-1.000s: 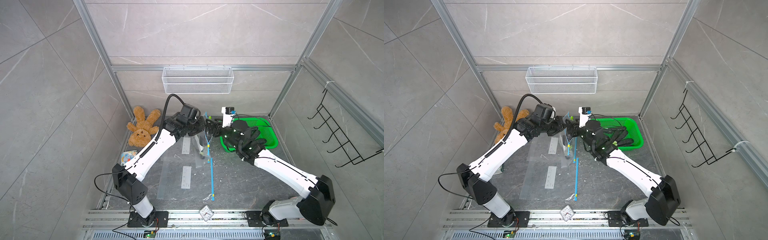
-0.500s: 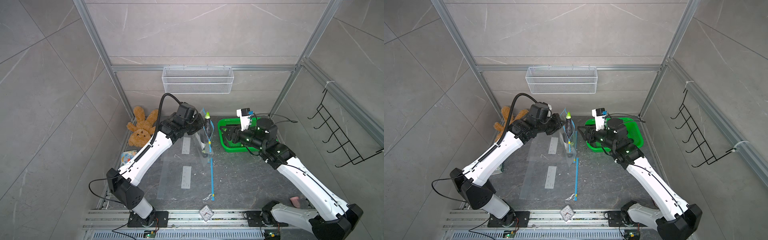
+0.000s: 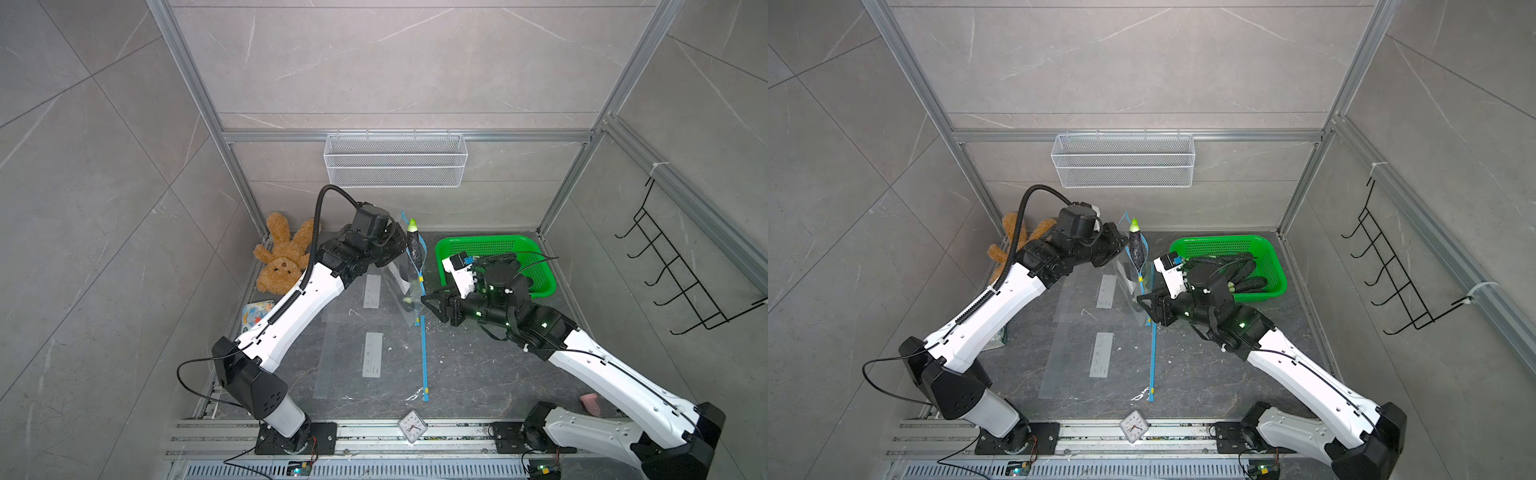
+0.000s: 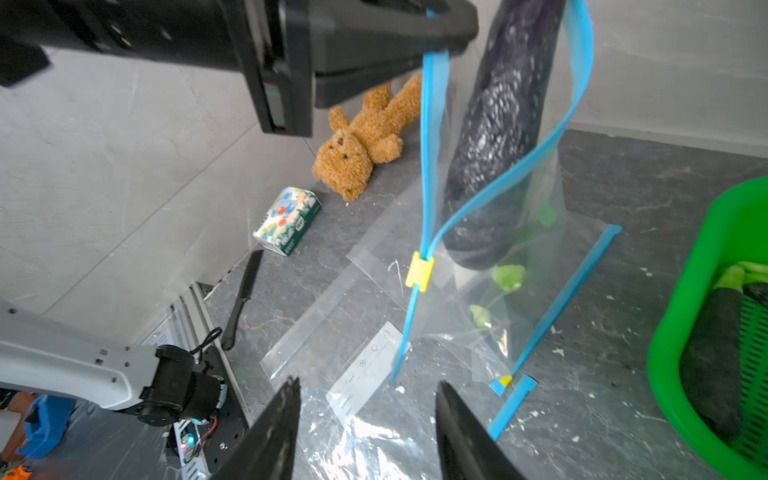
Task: Place the eggplant in a zip-top bag and seal the zipper
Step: Place the eggplant in the zipper food storage bag.
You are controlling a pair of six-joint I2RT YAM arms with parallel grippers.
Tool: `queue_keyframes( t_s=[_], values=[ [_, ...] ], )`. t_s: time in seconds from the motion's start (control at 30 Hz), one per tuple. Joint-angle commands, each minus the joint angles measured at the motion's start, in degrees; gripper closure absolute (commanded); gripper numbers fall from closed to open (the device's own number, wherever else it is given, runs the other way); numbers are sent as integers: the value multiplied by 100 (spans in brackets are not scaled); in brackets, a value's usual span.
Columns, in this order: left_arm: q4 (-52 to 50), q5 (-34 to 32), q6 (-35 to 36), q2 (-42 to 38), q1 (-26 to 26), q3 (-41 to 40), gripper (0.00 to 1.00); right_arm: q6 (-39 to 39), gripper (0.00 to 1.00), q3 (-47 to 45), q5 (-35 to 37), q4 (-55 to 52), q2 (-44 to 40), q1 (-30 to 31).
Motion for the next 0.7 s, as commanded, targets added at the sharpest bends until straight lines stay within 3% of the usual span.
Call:
queue_keyframes(
  t_s=[0.0,0.37,0.67],
  values=[
    [264,-46,-49,-146,12,179,100,32,46,-243,426,467,21,43],
    [299,-13,-56,-129,15,152,100,203,50,-317,706,1055,374,80],
    [334,-6,-67,-194,20,75,100,217,70,-311,776,1176,548,84]
  ],
)
